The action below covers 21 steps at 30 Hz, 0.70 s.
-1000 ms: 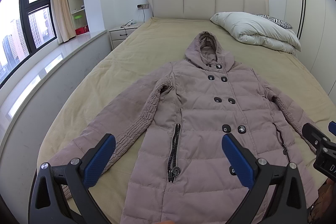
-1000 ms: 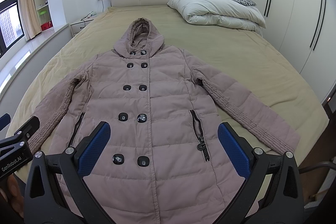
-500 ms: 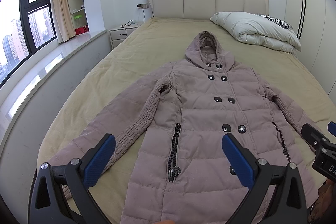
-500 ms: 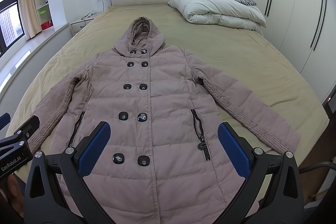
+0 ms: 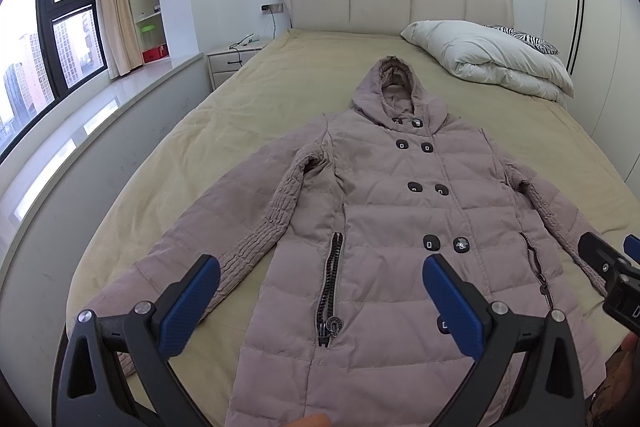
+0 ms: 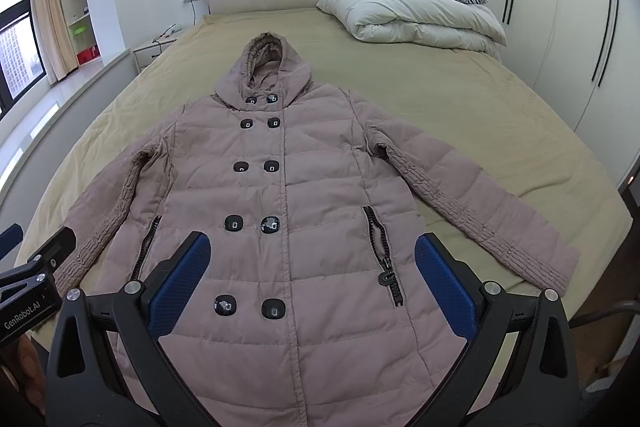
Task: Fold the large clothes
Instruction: 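Grasp the coat's sleeve cuff with the right gripper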
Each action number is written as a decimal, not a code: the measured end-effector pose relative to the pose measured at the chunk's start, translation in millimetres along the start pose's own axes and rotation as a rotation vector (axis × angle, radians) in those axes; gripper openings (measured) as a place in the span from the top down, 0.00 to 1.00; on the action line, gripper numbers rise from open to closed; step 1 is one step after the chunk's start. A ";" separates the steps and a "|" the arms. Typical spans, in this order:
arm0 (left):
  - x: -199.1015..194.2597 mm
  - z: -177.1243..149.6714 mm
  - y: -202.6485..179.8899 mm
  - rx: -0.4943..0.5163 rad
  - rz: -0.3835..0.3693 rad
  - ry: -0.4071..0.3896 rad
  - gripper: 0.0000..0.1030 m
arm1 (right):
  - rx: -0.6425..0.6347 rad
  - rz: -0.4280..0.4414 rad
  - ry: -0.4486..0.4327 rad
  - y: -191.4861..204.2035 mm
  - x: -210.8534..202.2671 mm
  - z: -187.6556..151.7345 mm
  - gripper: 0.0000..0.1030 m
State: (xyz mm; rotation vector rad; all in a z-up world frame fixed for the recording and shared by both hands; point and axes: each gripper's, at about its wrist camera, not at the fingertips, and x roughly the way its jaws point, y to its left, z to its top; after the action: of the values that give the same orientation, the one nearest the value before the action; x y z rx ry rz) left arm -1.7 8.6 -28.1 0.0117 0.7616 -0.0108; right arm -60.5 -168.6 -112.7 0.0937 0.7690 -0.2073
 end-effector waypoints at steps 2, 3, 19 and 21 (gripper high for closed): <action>7.4 -2.4 -0.1 -0.008 0.000 0.015 0.00 | 0.064 0.019 -0.003 -17.9 6.5 -0.9 0.00; 10.6 -3.9 -0.1 -0.008 0.001 0.018 0.00 | 0.108 0.028 -0.004 -31.7 10.9 -0.9 0.00; 68.5 -10.4 -33.8 -0.075 -0.251 0.125 0.00 | 1.343 0.168 0.010 -368.7 115.1 -162.7 0.09; 73.5 -7.4 -40.6 -0.073 -0.283 0.176 0.00 | 1.394 0.175 -0.001 -380.3 120.8 -174.1 0.12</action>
State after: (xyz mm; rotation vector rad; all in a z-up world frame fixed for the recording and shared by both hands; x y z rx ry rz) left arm 45.8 -32.3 -84.5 -0.1662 0.9342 -0.2535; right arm -178.0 -530.1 -324.8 1.4698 0.4870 -0.5453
